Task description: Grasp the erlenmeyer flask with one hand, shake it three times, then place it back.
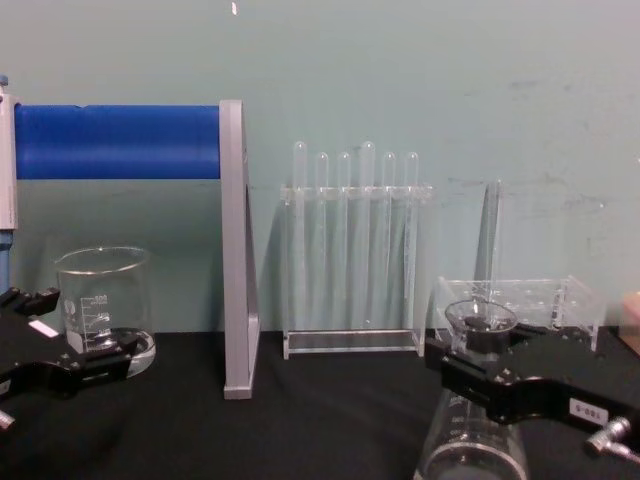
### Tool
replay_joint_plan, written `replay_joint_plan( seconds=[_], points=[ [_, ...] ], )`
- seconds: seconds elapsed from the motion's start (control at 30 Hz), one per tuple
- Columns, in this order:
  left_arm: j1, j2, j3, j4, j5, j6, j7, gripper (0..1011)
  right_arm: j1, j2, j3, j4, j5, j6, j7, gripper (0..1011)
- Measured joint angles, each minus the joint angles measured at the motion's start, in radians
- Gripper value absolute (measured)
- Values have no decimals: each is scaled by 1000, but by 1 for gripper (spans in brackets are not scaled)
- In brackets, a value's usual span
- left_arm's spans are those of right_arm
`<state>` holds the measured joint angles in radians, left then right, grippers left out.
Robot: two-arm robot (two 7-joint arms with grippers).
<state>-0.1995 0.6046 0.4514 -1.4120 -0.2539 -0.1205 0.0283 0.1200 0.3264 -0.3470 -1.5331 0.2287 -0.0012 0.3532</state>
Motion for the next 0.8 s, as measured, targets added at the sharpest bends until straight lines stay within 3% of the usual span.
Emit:
replay_joint_plan(
  seconds=[0.8],
  points=[
    [0, 0, 0, 0, 0, 0, 0, 1001, -6, 1, -3, 0, -12, 6, -5, 453]
  ],
)
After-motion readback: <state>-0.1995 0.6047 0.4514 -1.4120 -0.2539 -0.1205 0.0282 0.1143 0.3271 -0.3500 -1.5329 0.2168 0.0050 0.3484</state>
